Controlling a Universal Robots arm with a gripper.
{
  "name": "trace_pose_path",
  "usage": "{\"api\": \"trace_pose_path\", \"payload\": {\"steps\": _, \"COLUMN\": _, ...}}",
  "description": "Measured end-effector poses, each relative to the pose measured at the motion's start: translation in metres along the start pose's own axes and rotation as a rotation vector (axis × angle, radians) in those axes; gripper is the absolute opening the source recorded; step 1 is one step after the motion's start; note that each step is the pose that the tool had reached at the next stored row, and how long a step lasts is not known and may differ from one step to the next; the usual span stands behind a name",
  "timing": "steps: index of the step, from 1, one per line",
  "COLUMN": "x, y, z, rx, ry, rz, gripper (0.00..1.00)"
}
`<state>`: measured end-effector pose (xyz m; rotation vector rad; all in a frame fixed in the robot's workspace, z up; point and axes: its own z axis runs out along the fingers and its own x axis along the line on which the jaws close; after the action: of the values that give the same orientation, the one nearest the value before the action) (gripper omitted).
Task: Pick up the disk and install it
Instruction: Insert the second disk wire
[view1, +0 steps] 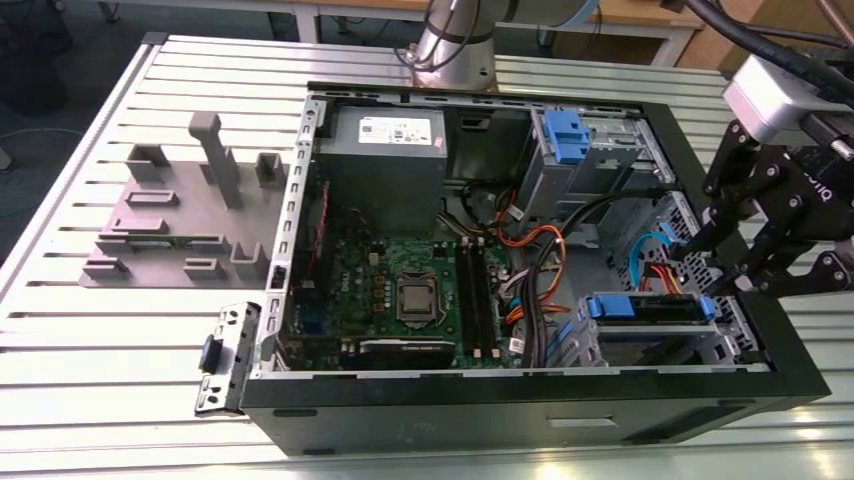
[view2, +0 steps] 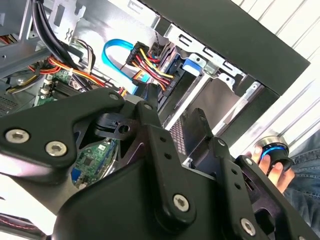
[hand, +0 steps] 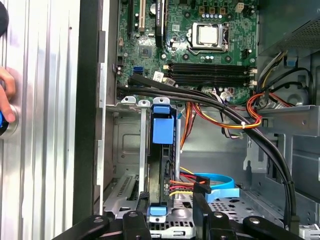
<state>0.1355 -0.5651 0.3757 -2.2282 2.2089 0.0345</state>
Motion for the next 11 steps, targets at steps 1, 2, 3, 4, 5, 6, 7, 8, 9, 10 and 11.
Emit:
{"api": "trace_pose_path", "payload": {"steps": 1, "x": 0.0, "y": 0.0, "z": -0.0003, "rx": 0.0, "ry": -0.0001, "rz": 0.0, "gripper": 0.47}}
{"api": "trace_pose_path", "payload": {"steps": 2, "x": 0.0, "y": 0.0, "z": -0.0007, "rx": 0.0, "ry": -0.0001, "rz": 0.0, "gripper": 0.47}}
{"api": "trace_pose_path", "payload": {"steps": 3, "x": 0.0, "y": 0.0, "z": -0.001, "rx": 0.0, "ry": 0.0, "rz": 0.0, "gripper": 0.47}}
{"api": "trace_pose_path", "payload": {"steps": 4, "x": 0.0, "y": 0.0, "z": -0.0014, "rx": 0.0, "ry": 0.0, "rz": 0.0, "gripper": 0.47}}
{"api": "trace_pose_path", "payload": {"steps": 5, "x": 0.0, "y": 0.0, "z": -0.0018, "rx": 0.0, "ry": -0.0001, "rz": 0.0, "gripper": 0.47}}
{"api": "trace_pose_path", "payload": {"steps": 6, "x": 0.0, "y": 0.0, "z": -0.0023, "rx": 0.0, "ry": 0.0, "rz": 0.0, "gripper": 0.47}}
{"api": "trace_pose_path", "payload": {"steps": 7, "x": -0.0001, "y": 0.0, "z": -0.0027, "rx": 0.0, "ry": 0.0, "rz": 0.0, "gripper": 0.47}}
{"api": "trace_pose_path", "payload": {"steps": 8, "x": -0.0001, "y": 0.0, "z": -0.0032, "rx": 0.0, "ry": 0.0, "rz": 0.0, "gripper": 0.47}}
{"api": "trace_pose_path", "payload": {"steps": 9, "x": -0.0001, "y": 0.0, "z": -0.0037, "rx": 0.0, "ry": -0.0001, "rz": 0.0, "gripper": 0.47}}
{"api": "trace_pose_path", "payload": {"steps": 10, "x": -0.0001, "y": 0.0001, "z": -0.0041, "rx": 0.0, "ry": -0.0002, "rz": 0.0, "gripper": 0.47}}
{"api": "trace_pose_path", "payload": {"steps": 11, "x": -0.0001, "y": 0.0, "z": -0.0044, "rx": 0.0, "ry": -0.0003, "rz": 0.0, "gripper": 0.47}}
